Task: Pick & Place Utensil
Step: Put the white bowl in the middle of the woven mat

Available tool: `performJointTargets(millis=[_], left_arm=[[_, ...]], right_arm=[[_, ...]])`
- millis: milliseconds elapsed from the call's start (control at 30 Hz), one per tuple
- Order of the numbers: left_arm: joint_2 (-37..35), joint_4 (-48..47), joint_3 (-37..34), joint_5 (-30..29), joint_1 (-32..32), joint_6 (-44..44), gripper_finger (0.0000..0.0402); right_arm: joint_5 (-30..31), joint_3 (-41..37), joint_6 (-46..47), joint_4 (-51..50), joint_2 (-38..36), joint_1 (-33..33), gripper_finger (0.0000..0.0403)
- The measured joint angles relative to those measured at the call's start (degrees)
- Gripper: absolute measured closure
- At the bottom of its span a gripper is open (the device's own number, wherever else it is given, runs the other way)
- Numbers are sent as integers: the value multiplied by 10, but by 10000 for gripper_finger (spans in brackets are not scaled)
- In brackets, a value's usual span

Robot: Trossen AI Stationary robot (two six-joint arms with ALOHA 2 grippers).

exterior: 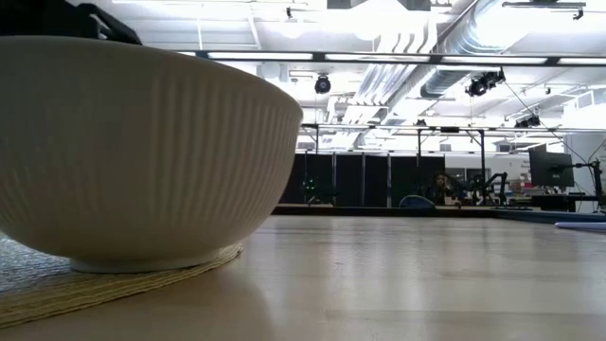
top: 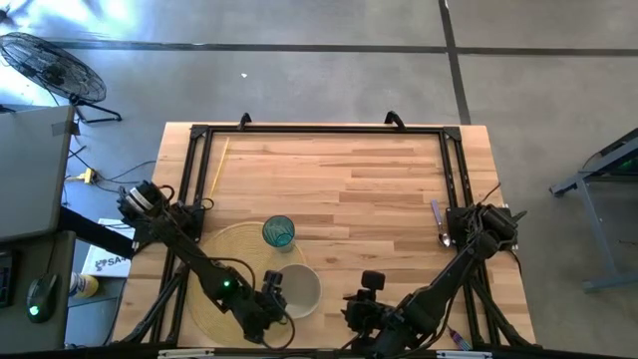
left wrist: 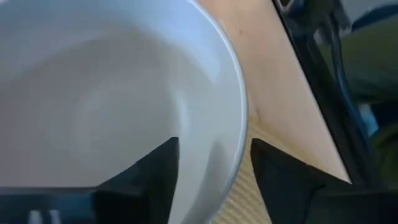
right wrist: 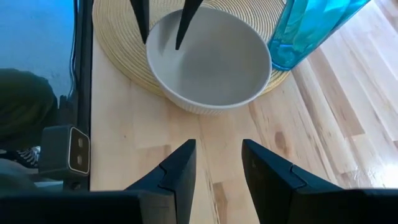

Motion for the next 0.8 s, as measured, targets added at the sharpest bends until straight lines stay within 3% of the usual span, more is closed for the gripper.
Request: performJointTargets(millis=[333, 800], left_arm=[[0, 6, 2, 17, 0, 88, 306], [0, 10, 2, 21, 0, 145, 317]], right_arm=[[0, 0, 0, 1, 0, 0, 279], [17, 0, 0, 1, 0, 0, 279]])
